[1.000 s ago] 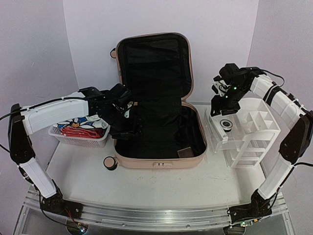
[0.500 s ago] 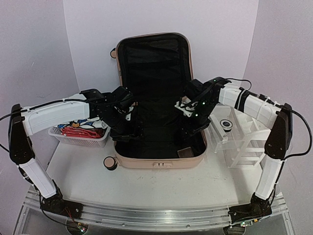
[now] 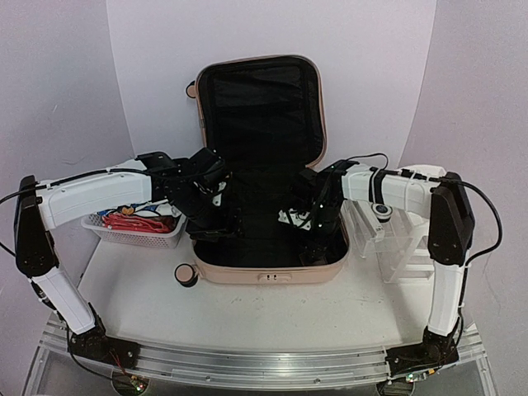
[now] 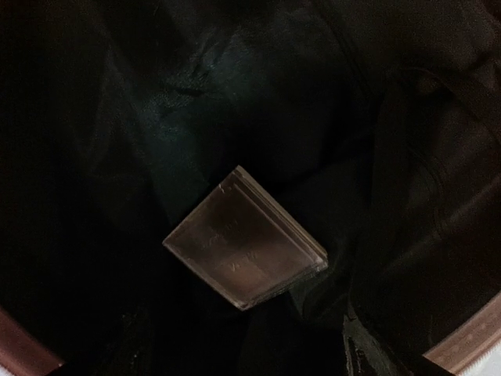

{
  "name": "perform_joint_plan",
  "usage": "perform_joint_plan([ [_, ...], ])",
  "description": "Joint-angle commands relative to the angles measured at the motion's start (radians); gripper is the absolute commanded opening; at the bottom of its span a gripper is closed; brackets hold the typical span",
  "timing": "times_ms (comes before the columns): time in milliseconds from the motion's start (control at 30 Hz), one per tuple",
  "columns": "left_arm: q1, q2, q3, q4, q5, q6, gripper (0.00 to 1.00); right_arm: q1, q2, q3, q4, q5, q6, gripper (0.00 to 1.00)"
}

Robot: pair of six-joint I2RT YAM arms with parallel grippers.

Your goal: Open, take out, and arrange the luggage

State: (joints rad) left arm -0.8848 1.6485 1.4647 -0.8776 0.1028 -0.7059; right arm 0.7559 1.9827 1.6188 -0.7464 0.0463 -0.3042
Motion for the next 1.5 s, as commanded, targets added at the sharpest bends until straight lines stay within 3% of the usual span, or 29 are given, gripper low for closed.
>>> perform_joint_plan([
  [0, -0.003, -0.068, -0.009, 0.024, 0.000, 0.010, 0.75, 0.024, -0.041, -0.082, 0.097, 0.036, -0.206, 0.85],
  [300, -0.003, -0.088, -0.041, 0.022, 0.013, 0.008, 0.75, 0.023, 0.055, -0.125, 0.111, -0.078, -0.535, 0.84],
  [533, -0.003, -0.082, -0.043, 0.023, 0.020, 0.014, 0.75, 0.005, 0.142, -0.114, 0.168, 0.019, -0.545, 0.81],
  [600, -0.003, -0.079, -0.040, 0.022, 0.020, 0.017, 0.75, 0.004, 0.169, -0.087, 0.180, 0.061, -0.540, 0.73],
  [700, -0.003, -0.078, -0.033, 0.021, 0.020, 0.021, 0.75, 0.002, 0.184, -0.031, 0.182, 0.059, -0.503, 0.48],
  [900, -0.003, -0.079, -0.029, 0.019, 0.009, 0.018, 0.75, 0.002, 0.081, -0.028, 0.245, 0.032, -0.448, 0.23],
  [1333, -0.003, -0.057, -0.023, 0.024, 0.014, 0.005, 0.75, -0.003, -0.139, -0.094, 0.257, 0.012, -0.310, 0.20],
  [1467, -0.003, -0.055, -0.020, 0.026, 0.015, 0.002, 0.75, -0.029, -0.192, -0.091, 0.254, -0.009, -0.190, 0.20],
])
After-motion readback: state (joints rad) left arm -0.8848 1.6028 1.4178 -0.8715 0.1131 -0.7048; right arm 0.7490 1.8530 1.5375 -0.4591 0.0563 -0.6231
